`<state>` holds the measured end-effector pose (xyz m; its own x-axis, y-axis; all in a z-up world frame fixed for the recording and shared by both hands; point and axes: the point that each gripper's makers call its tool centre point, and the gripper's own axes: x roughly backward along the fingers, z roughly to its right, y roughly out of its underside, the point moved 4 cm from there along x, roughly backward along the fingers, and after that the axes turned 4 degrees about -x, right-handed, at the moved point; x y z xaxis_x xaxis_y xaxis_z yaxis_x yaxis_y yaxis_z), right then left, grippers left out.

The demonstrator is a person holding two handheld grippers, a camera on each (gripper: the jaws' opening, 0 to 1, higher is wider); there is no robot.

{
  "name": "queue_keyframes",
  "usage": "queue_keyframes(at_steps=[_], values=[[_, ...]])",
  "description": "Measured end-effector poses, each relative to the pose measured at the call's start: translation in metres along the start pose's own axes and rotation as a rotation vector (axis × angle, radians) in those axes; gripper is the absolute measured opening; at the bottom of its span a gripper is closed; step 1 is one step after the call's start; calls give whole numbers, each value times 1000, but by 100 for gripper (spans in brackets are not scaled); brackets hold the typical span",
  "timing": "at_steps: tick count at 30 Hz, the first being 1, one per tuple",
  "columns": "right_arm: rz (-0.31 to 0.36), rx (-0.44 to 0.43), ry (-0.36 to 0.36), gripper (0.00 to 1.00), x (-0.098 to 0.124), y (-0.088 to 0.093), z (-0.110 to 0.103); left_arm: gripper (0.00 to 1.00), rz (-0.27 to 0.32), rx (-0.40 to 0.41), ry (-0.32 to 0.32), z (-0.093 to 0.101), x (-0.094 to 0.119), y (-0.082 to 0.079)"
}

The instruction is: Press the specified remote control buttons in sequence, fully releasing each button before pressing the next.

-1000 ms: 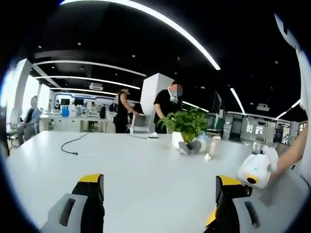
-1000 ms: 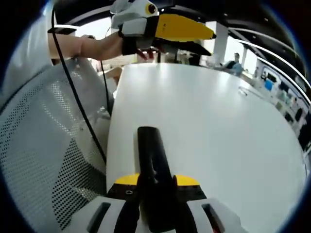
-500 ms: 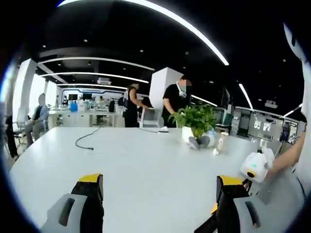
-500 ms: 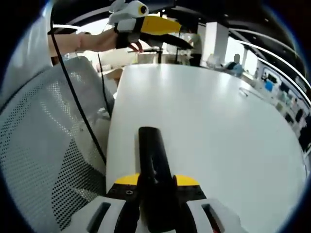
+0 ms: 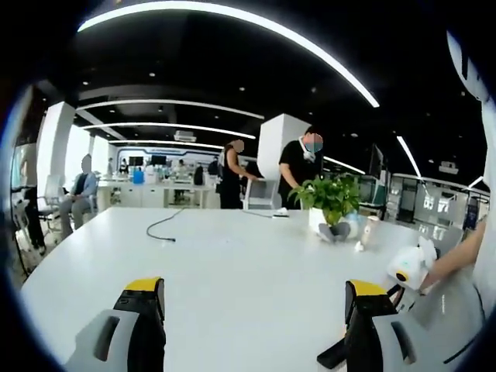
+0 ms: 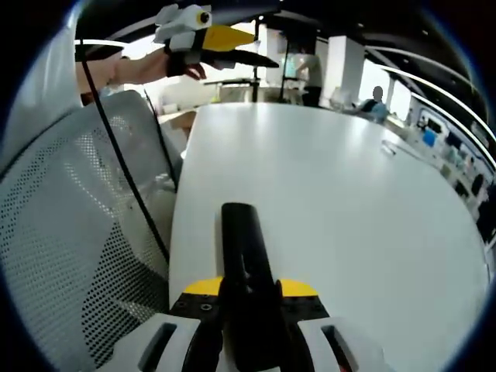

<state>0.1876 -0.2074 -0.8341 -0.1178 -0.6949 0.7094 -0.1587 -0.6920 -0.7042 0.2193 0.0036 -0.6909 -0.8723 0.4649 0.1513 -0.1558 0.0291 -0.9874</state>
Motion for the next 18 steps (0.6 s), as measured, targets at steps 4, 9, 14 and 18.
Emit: queue_keyframes(at_steps=[4,9,14,18], values=[[4,1,-2,22,0,0,0,100,-8,19,-24,-1,6,7],[7,0,-2,22,0,0,0,100,-14,34,-39,1,11,14],[10,-3,-1,22,0,0,0,100,-16,-6,-67,2,9,16],[15,-4,2,22,-1,0,0,100,-17,5,-55,2,9,18]])
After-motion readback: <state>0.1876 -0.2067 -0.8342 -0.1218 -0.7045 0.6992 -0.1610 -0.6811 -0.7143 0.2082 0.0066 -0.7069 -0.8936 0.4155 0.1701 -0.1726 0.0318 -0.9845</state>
